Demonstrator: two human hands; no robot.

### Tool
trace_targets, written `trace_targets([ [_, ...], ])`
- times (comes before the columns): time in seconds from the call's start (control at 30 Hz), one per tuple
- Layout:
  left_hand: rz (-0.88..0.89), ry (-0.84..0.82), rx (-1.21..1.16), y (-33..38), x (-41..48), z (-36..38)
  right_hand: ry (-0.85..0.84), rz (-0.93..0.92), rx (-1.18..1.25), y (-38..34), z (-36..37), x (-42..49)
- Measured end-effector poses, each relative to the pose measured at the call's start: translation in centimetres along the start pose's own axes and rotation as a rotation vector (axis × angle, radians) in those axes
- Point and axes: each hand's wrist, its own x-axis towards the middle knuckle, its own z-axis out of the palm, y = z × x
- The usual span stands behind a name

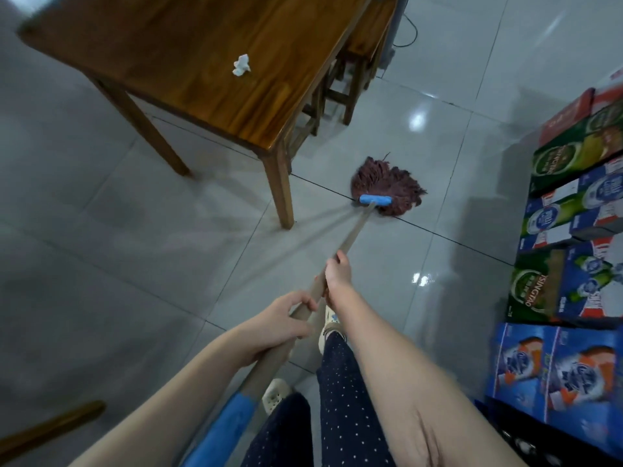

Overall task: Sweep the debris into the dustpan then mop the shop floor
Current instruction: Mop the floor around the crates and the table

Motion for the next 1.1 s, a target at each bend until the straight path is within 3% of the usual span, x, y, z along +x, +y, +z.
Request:
trace_targets([
  [0.23,0.085,0.078,0.283,-4.7,-3.5,2.4,-0.018,0.036,0.041,4.9,-1.5,-6.0],
  [0.47,0.091,0.062,0.379,0.1,0.7,1.8,-0.148,0.134,0.073,0.1,-3.4,-2.9],
  [0.67,0.048,0.053,0.608,3.0,6.2,0.2,-0.235,0.202,0.137,-3.7,-3.6,3.2],
  [0.87,0.074,0.095,0.629,11.7,18.2,1.1,-0.178,0.155,0.147,-13.5,-5.8,15.0],
  [1.1,0.220,0.081,0.426,27.4,37.1,5.2,0.005,0.073,0.188,-31.1,-12.9,30.1],
])
